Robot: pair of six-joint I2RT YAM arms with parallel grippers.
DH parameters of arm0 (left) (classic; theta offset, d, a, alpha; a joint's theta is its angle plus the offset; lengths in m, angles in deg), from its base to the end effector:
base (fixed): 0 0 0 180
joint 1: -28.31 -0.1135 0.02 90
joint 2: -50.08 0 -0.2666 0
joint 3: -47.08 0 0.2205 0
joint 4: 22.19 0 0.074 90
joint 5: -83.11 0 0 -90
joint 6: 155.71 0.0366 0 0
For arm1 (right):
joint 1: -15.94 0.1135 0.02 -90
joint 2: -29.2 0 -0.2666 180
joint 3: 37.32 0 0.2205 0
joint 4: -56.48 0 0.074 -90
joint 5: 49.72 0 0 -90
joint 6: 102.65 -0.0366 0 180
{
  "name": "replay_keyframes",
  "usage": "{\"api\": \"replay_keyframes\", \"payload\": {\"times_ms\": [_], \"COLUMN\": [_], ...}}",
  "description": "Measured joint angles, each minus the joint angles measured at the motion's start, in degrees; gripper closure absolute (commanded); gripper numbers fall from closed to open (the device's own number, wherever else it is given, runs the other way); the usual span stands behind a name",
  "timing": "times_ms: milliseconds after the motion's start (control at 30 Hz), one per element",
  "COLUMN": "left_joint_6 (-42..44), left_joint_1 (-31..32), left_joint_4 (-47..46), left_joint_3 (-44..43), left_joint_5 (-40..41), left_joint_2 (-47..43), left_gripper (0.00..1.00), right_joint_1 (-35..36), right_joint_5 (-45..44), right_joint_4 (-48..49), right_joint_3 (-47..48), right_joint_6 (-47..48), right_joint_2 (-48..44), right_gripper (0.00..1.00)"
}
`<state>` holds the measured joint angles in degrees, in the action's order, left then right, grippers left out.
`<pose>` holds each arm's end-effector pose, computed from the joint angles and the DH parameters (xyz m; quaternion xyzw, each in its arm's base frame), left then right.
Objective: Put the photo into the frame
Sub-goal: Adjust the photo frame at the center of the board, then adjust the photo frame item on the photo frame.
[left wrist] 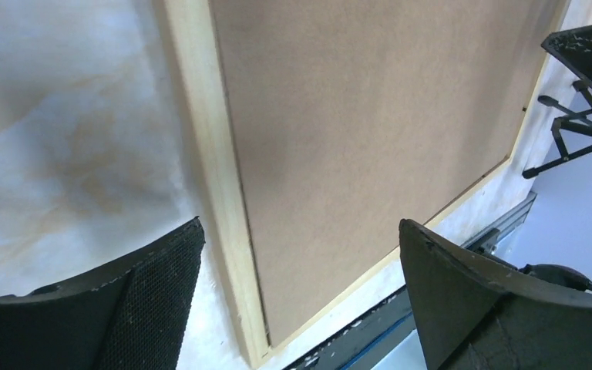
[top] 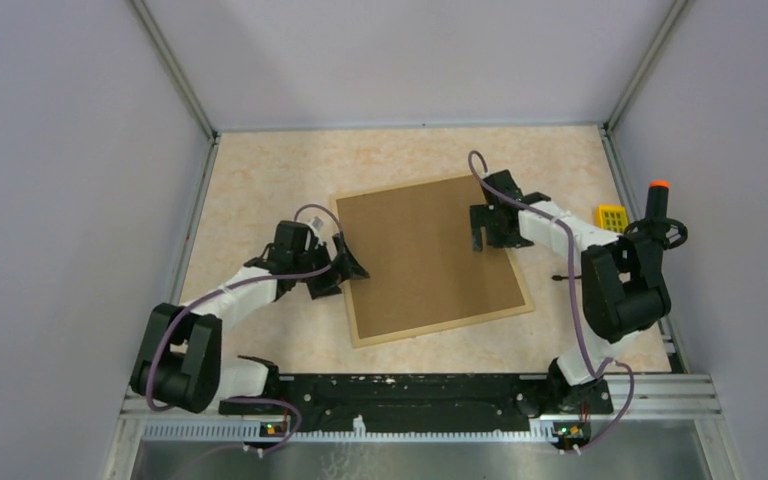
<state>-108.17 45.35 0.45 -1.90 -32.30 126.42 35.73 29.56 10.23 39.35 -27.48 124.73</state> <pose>0.2074 -0.0800 0.1892 -0.1283 0.9108 -0.3450 0.1871 0.2852 0.0954 0.2078 -0.0220 0.9722 -0.0232 0.2320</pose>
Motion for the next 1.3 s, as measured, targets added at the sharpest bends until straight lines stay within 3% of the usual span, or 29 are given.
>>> {"api": "replay_keyframes", "payload": {"times_ms": [100,200,300,400,467,733,833,967,1100,1300], "left_joint_6": [2.4,4.8,6.0,6.2,6.3,6.5,6.1,5.3,4.5,2.7], "left_joint_1": [-3.1,-7.5,-8.1,-8.0,-8.0,-8.0,-8.0,-8.0,-8.0,-8.1], "left_joint_4": [4.4,7.3,6.8,5.9,6.0,6.0,5.0,3.0,1.9,1.6], "left_joint_3": [-0.2,-0.1,0.7,3.0,4.5,6.4,7.1,7.1,7.1,7.4], "left_joint_5": [-0.9,-1.4,-4.2,-7.0,-7.5,-6.4,-7.3,-8.9,-9.7,-9.3], "left_joint_2": [-3.8,-7.6,-8.1,-6.6,-5.2,-3.2,-1.1,0.1,1.6,2.2], "left_gripper": [0.18,0.4,0.49,0.52,0.61,0.62,0.54,0.57,0.69,0.7], "right_joint_1": [4.0,9.2,15.6,21.8,26.1,39.7,41.9,43.6,45.8,49.0], "right_joint_5": [-6.6,-9.7,-4.7,3.6,6.3,3.6,1.3,-0.6,-2.9,-6.6], "right_joint_4": [-4.6,-8.4,-8.4,-5.4,-4.1,-3.7,-4.5,-4.6,-4.4,-3.7], "right_joint_3": [4.0,7.6,8.8,8.7,9.4,15.9,17.6,19.3,20.6,20.7], "right_joint_6": [0.1,-1.4,-5.3,-10.3,-13.4,-20.3,-21.8,-23.4,-25.0,-26.4], "right_joint_2": [0.0,-0.1,-1.1,-1.1,-0.2,9.1,11.1,12.7,14.5,16.7], "right_gripper": [0.14,0.18,0.34,0.38,0.4,0.51,0.48,0.46,0.42,0.35]}}
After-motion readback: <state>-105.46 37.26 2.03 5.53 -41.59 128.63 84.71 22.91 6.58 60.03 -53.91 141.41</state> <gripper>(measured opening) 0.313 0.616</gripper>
